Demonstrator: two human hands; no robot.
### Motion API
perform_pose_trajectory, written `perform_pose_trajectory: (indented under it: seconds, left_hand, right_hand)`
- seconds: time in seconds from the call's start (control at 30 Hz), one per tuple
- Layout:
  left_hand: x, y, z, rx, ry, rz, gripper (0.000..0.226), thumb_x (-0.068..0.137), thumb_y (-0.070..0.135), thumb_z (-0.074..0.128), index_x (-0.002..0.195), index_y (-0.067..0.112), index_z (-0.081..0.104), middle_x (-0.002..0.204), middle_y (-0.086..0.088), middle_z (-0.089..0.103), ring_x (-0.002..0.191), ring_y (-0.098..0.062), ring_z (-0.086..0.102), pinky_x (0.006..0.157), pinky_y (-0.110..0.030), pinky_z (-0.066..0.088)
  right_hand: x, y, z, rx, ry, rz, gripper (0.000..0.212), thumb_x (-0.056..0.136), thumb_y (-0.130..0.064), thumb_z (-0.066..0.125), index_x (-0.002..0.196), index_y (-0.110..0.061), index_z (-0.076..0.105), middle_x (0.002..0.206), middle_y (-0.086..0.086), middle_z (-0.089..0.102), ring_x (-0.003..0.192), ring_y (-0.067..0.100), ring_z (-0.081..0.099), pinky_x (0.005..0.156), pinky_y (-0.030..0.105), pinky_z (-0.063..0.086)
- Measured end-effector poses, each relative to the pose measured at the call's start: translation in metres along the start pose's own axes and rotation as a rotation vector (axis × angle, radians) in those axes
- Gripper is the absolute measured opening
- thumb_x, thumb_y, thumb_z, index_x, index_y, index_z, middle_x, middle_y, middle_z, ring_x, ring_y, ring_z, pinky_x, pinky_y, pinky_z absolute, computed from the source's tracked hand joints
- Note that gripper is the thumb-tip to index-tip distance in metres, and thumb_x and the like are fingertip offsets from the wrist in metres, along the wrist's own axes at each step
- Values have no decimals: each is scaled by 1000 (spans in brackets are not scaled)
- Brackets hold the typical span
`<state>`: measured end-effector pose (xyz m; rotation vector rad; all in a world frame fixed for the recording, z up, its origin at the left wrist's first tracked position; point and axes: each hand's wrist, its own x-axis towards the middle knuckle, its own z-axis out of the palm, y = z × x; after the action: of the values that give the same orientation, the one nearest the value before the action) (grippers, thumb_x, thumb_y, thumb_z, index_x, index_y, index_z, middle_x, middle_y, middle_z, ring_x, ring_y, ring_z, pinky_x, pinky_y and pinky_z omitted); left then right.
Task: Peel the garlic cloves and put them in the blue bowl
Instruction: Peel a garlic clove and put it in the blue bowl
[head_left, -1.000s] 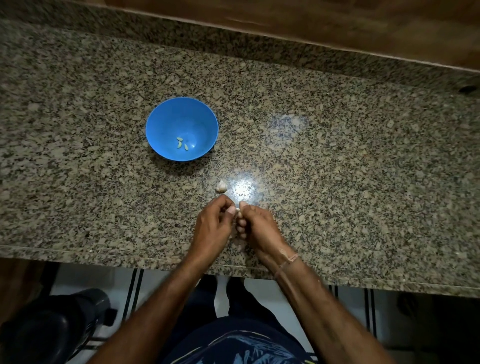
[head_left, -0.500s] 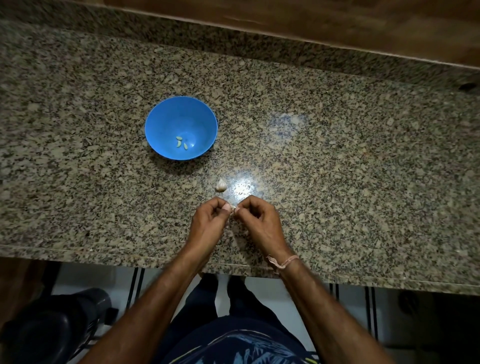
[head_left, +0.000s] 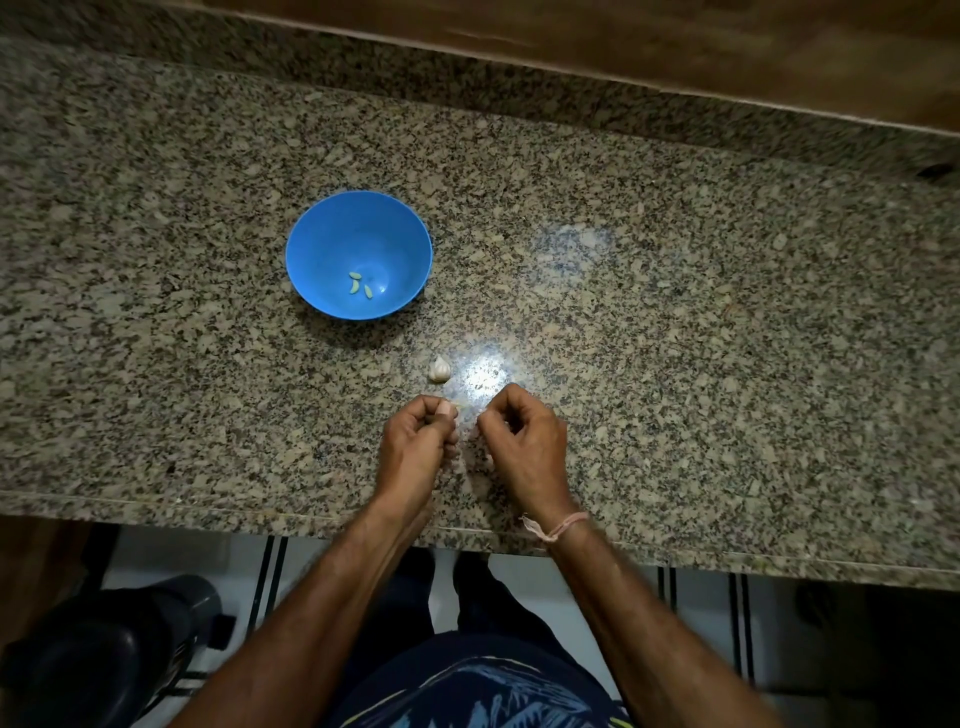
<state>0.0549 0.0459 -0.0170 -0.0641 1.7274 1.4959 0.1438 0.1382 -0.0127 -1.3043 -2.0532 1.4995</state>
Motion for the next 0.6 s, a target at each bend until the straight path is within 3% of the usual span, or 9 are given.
perform_pose_trajectory:
  seconds: [0.17, 0.27, 0.33, 0.43, 0.5, 0.6]
  left_hand:
    - [6, -5, -6, 247, 75, 100, 12, 100, 23, 65, 90, 21, 71, 80, -1, 67, 75, -17, 58, 66, -34, 48]
    - [9, -7, -7, 388, 38, 134, 14, 100, 27, 66, 90, 19, 71, 81, 0, 68, 73, -15, 61, 65, -29, 45]
    - [9, -5, -8, 455, 13, 143, 12, 101, 28, 66, 94, 20, 72, 84, 1, 71, 76, -14, 66, 66, -28, 48]
    - [7, 0, -10, 541, -28, 183, 11, 101, 28, 66, 97, 22, 73, 86, 4, 73, 81, -12, 69, 66, -23, 50]
    - [4, 4, -9, 588, -31, 237, 10, 100, 27, 67, 97, 21, 74, 82, 8, 71, 75, -2, 66, 60, -11, 45]
    - [-1, 10, -9, 651, -19, 342, 8, 99, 24, 69, 97, 19, 75, 80, 10, 70, 72, 2, 64, 59, -9, 46]
  right_hand:
    - [5, 14, -8, -342, -42, -130, 5, 95, -23, 74, 93, -20, 77, 84, -7, 73, 73, 5, 63, 70, 17, 52]
    - [6, 16, -7, -473, -54, -220, 23, 97, -16, 71, 119, -19, 75, 109, -3, 74, 94, 7, 55, 80, 20, 41]
    - [5, 14, -7, -328, -84, -214, 28, 96, -13, 71, 122, -20, 74, 114, -5, 74, 99, 7, 60, 88, 25, 48]
    - [5, 10, -9, -33, -134, -117, 14, 94, -10, 74, 106, -15, 78, 100, -7, 77, 94, 5, 71, 87, 27, 60]
    - [4, 8, -10, 56, -125, -75, 7, 93, -11, 76, 98, -13, 79, 92, -5, 77, 90, 9, 73, 85, 32, 62]
    - [4, 9, -12, 87, -118, -37, 5, 92, -16, 78, 96, -14, 80, 89, -6, 78, 88, 10, 74, 84, 36, 63]
